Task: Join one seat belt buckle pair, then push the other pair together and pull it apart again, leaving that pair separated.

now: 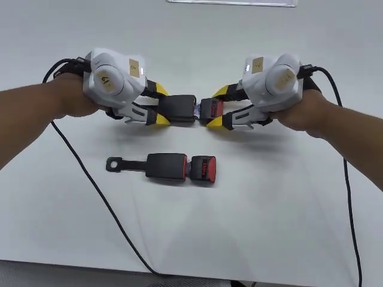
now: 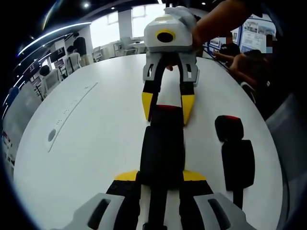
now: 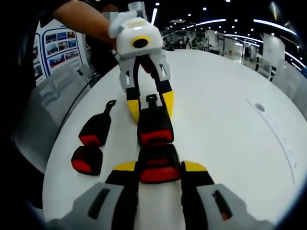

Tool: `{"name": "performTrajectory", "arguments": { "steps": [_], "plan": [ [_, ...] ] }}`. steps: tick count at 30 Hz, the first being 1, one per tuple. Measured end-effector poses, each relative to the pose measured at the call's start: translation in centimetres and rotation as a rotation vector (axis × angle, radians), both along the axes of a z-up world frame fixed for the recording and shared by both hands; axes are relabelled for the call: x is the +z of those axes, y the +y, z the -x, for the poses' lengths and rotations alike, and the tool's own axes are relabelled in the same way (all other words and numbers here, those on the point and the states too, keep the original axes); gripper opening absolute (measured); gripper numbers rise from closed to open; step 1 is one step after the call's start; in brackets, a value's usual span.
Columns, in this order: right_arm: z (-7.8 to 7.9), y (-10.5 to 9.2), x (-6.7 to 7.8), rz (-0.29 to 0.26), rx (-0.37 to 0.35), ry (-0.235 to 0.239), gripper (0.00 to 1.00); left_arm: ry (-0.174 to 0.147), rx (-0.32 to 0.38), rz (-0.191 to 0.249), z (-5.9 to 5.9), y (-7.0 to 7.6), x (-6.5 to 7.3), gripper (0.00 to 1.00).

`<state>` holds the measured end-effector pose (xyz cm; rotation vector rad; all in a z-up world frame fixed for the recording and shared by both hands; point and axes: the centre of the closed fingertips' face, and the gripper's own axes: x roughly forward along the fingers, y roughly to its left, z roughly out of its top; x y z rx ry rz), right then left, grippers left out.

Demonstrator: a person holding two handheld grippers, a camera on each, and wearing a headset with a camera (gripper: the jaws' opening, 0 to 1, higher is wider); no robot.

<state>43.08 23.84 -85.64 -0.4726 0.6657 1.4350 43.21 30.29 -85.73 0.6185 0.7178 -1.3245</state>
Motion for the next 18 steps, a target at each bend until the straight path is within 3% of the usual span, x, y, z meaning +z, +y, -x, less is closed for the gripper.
{"name": "performTrajectory", "arguments": {
  "steps": [18],
  "plan": [
    [0.02, 0.16, 0.06, 0.055, -0.004, -0.011, 0.34, -0.003, -0.008, -0.005, 0.05, -0.10, -0.01, 0.32]
  ]
}}
